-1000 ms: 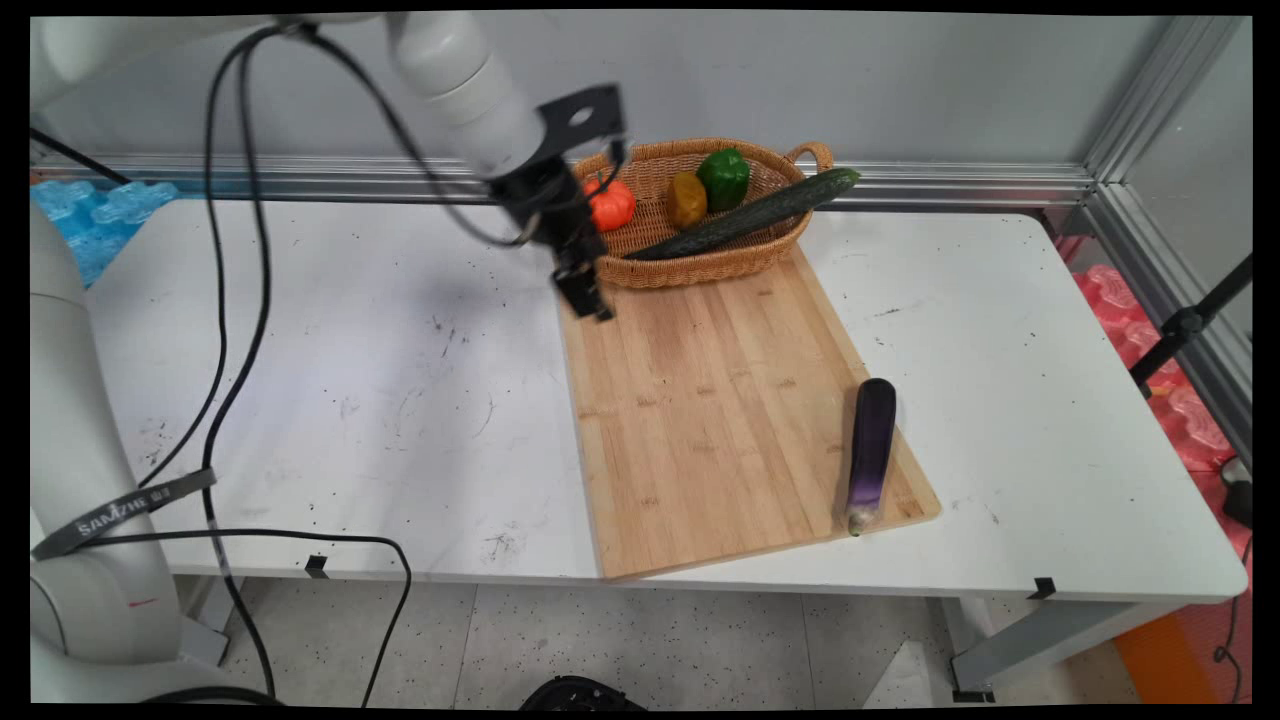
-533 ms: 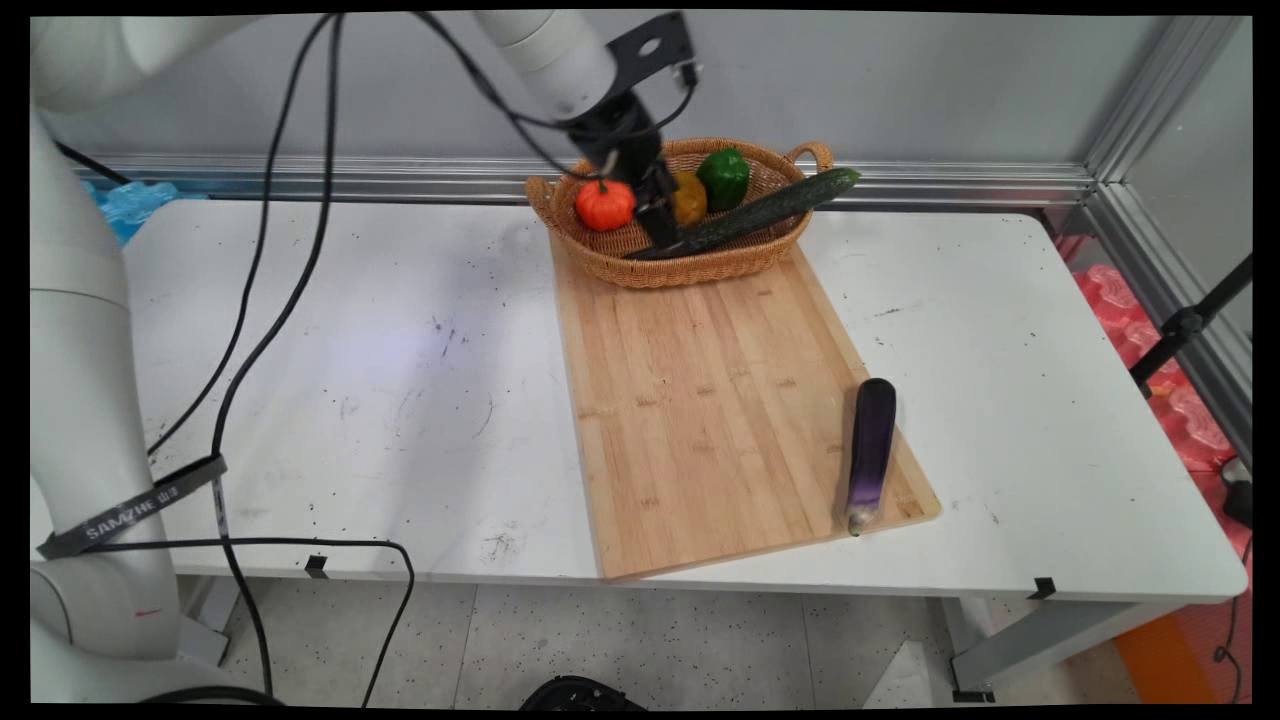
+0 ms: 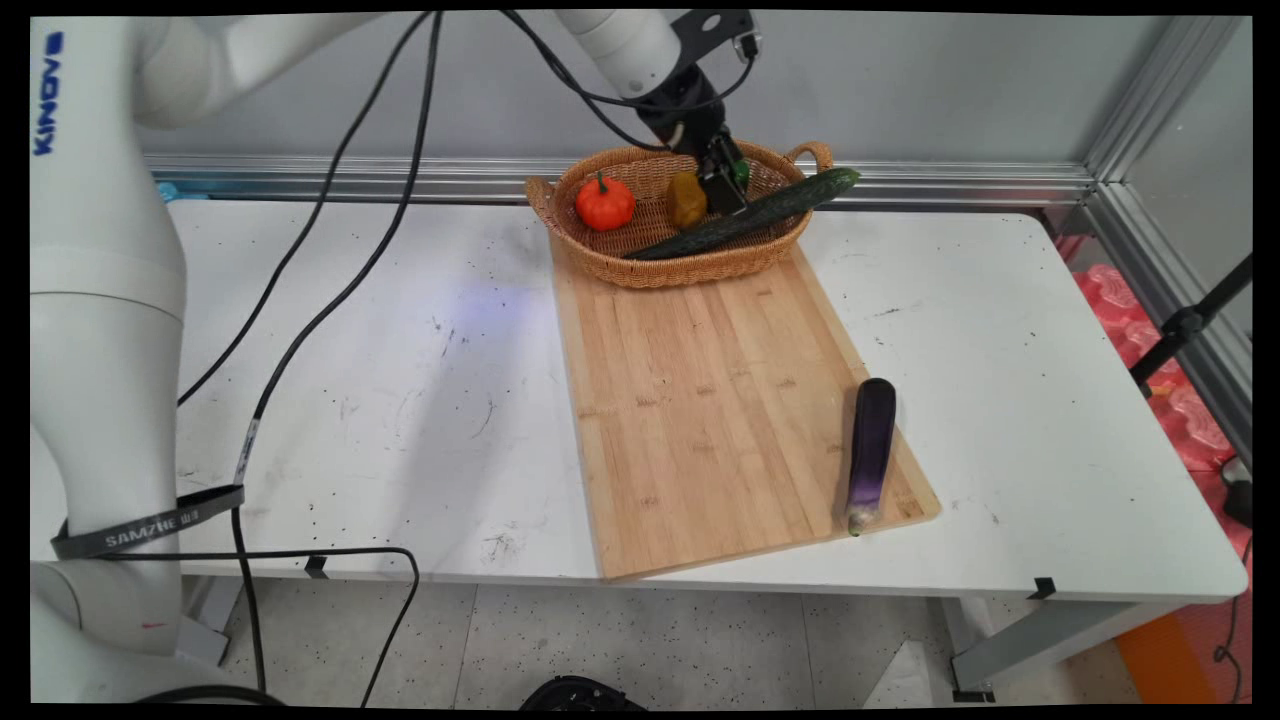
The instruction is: Pick up the cucumber from the vegetable basket
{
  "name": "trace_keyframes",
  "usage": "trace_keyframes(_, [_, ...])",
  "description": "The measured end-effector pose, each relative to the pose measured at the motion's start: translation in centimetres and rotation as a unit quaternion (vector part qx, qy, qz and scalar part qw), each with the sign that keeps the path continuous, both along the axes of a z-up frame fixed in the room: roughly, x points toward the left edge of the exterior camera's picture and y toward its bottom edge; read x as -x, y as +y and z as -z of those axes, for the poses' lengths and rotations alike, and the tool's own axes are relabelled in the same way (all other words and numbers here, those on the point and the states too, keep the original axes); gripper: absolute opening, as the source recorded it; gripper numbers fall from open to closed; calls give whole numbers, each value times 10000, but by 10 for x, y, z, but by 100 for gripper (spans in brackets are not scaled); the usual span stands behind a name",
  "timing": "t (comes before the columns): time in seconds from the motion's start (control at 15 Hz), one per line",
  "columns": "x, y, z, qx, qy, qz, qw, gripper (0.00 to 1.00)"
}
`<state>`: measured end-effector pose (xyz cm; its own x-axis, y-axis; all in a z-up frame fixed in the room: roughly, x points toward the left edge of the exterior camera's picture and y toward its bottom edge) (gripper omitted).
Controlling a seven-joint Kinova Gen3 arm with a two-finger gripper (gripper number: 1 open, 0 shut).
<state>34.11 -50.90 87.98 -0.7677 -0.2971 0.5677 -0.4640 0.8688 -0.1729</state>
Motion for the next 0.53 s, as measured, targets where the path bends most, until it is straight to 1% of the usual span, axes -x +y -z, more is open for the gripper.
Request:
trace_keyframes(0.27, [0, -23, 19, 19, 68, 56, 10000, 100])
trace_keyframes(0.53, [-1, -36, 33, 24, 117, 61, 9999, 100])
